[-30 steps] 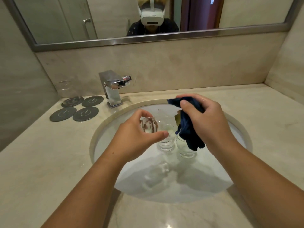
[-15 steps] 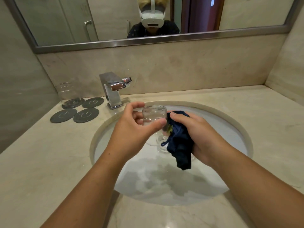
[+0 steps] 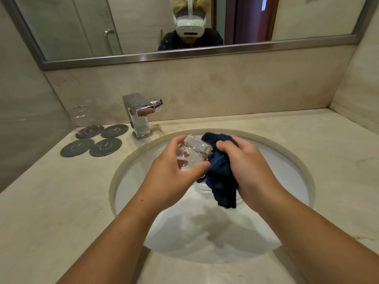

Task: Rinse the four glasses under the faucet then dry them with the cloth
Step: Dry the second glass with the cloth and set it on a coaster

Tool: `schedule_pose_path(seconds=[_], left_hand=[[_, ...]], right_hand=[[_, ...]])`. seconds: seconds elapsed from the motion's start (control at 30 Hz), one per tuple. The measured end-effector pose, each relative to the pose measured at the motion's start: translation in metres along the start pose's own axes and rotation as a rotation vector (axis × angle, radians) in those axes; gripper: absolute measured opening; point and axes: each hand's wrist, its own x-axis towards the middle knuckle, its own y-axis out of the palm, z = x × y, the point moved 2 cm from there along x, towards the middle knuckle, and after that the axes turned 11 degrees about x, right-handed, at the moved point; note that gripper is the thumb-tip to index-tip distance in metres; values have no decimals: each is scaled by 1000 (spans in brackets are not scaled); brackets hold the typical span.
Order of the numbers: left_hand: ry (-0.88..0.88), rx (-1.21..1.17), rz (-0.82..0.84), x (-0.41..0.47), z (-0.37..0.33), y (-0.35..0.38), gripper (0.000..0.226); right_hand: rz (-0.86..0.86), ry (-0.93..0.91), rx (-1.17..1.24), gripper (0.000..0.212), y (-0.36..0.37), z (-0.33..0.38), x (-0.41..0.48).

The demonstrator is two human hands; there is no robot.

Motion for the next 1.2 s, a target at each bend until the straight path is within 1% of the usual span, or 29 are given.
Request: schedule_pose_path(seconds=[0.1,0.13,0.2,0.27,0.33,0.4,0.57,0.67,0.73,0.8,0.87,0.97,1.03,1.13,1.2], left_hand=[[59,86,-36,-1,-1,0,68],[81,113,-56,-1,-1,-1,70],[125,147,-92,-2,-2,-2,75],[178,156,-117,-3,-6,-2,79],[229,165,-124,-5,-10,0,80],[257,180,-121,-6,-13,0,83],[252,284,-134,-8,-11,-2,96],[193,272,-158,-7,-10,2,99],[141,245,-180,-4,-7,1,98],[114,235,-195,-2,-6,-1,98],[132,259,-187,-4,-7,-1,99],[214,308,-144,-9,-12,3,102],[245,332,-148,-10,-15,3,102],[258,334,-182,-11,-16,-1,103],[249,298,-213,-11,-15,-4,102]], right_hand=[[89,-217,-274,37,3,7,-7],[123,-252,-347,40,4,7,-10],[175,-276,-415,42,6,7,-12],[186,-285,-410,41,5,9,-12],[151,-297,-407,38,1,11,-10],[133,-272,-390,39,-2,12,-9],[149,-129,-306,38,0,13,-11],[151,-95,-314,39,1,13,-11],[159,-124,-342,40,2,14,-14],[181,-209,-433,42,5,16,-17],[187,-278,-520,43,6,15,-17],[179,-348,-576,43,2,16,-13],[178,-347,-529,43,0,19,-13],[199,-247,-387,42,0,20,-13],[186,-200,-367,40,-2,17,-10]])
